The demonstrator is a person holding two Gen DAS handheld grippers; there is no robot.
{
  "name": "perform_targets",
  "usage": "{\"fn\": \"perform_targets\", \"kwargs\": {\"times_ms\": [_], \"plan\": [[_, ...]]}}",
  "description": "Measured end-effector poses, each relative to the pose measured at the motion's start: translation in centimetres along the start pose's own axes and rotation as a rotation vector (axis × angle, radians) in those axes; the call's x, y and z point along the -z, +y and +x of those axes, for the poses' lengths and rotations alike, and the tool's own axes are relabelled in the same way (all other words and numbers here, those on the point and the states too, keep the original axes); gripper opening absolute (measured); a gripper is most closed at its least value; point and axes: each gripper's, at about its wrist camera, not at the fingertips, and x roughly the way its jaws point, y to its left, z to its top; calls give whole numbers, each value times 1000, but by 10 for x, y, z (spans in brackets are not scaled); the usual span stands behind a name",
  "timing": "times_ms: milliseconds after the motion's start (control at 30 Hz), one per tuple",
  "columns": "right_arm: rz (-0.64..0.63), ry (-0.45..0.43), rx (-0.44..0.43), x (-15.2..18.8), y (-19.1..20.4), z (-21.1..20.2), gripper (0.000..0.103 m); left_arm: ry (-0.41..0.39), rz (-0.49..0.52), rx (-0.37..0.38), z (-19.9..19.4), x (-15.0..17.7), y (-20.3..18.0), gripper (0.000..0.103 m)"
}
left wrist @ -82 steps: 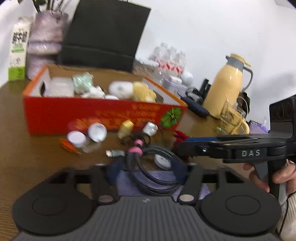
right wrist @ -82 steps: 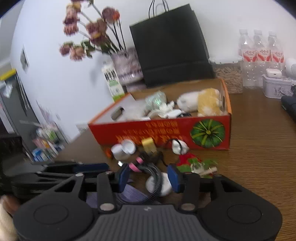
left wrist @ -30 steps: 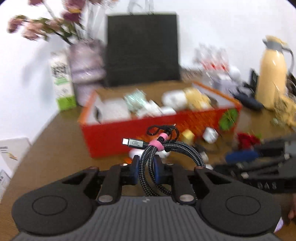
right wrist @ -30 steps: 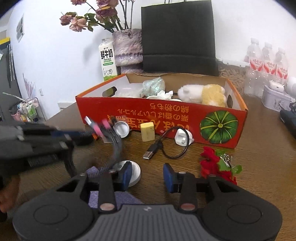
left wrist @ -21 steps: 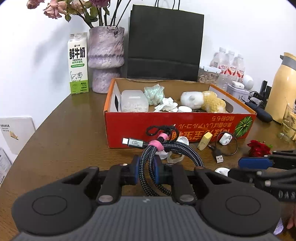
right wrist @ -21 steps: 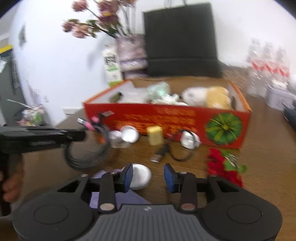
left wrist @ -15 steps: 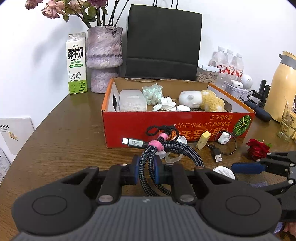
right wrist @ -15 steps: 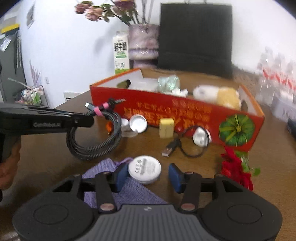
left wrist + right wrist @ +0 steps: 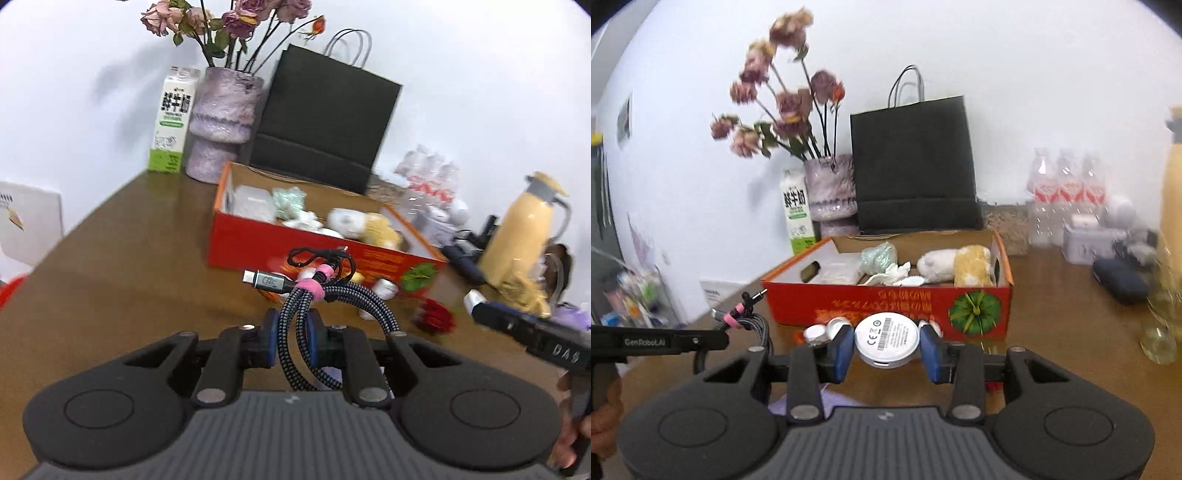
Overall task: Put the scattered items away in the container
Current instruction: 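Carry the cable and white puck over the box with both tools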
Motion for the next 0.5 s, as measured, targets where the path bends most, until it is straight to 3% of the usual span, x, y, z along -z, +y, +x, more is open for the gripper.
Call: {"fn": "perform_targets", "kwargs": {"times_ms": [200,333,500], "plan": [[96,40,-25,26,-8,-51,38,62,14,120,-37,25,-25,16],[62,90,-57,48,-4,-65,38,105,40,164,-39,36,-41,16],[73,107,-45,44,-10,-58,38,63,107,202,-22,0,-47,16]]}}
